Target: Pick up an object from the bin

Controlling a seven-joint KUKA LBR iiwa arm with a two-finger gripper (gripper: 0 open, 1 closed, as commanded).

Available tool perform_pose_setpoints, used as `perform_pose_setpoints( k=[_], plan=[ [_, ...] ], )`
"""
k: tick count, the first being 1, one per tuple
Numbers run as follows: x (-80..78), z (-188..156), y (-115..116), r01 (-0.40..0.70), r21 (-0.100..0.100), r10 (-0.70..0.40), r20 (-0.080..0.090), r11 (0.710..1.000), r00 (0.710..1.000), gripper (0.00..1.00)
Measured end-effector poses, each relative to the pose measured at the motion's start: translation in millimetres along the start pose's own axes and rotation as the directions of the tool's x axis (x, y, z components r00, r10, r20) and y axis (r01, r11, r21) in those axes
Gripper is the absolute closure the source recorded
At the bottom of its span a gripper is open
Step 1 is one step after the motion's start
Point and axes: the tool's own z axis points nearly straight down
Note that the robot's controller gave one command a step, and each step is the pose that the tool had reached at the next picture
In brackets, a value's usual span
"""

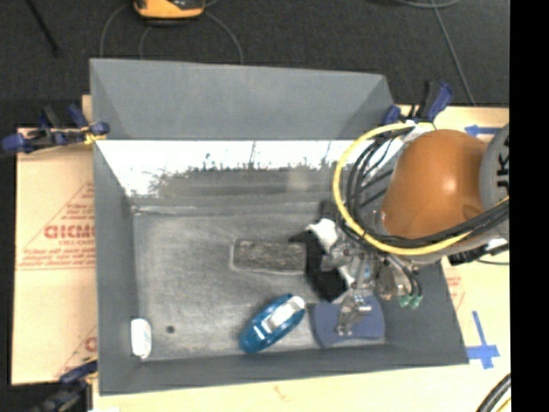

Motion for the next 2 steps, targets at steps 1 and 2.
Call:
perform_pose_setpoints(
  k=[1, 2],
  plan=[
    [-5.0, 77, -44, 0.089, 0.001, -0.089, 0.005, 0.996, 0.996, 0.0],
    [-5.8, 83, -65, 0.229, -0.002, -0.229, -0.004, 0.973, 0.973, 0.0]
  ],
)
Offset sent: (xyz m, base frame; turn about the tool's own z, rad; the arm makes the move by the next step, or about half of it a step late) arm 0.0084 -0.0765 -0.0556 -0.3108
